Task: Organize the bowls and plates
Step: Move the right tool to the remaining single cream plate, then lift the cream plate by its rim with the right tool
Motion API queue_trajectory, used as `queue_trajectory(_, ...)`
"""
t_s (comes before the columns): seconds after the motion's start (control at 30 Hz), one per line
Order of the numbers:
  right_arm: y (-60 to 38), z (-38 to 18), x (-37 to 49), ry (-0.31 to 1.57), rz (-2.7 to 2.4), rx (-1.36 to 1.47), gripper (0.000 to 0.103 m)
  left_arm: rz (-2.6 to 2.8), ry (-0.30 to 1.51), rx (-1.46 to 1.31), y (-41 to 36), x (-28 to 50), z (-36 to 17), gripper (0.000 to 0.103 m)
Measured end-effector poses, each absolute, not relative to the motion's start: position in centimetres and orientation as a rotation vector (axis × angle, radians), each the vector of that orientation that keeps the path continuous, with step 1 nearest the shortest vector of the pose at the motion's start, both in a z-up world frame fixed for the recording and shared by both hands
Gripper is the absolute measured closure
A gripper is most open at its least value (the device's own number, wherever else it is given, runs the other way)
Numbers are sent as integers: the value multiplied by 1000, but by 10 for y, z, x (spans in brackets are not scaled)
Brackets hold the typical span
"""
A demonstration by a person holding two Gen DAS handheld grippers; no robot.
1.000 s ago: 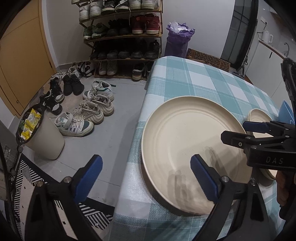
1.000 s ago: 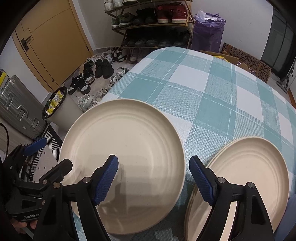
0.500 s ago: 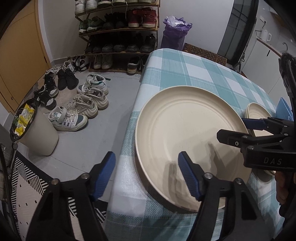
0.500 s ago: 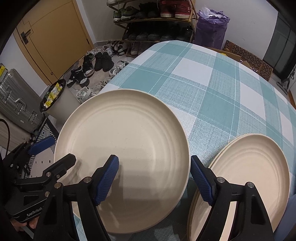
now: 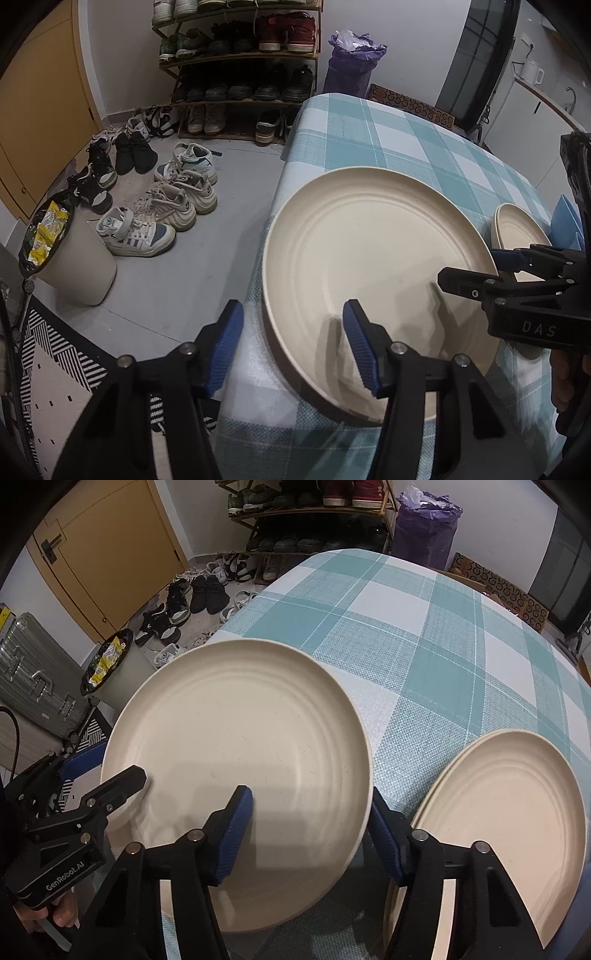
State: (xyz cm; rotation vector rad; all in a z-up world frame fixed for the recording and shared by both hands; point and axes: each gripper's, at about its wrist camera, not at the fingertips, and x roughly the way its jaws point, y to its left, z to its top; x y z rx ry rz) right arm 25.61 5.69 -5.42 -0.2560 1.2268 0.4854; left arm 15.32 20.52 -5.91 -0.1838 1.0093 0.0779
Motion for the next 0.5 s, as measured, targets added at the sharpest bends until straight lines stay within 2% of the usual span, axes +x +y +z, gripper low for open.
queue_trajectory(0.03,56,-54,256,1228,482,-258,47,74,1012,-183,204,154,-59,51)
queue_trajectory(0.3,46,-53,252,1209,447,-274,71,100,1012,-150,200,153,-60,81)
queue_trajectory(0.43,42,-52,249,1197,437,-279,82,113,1010,-156,204,152,-60,85)
queue_trajectory(0.5,42,-52,247,1189,437,-280,82,116,1005,-150,204,150,-58,86)
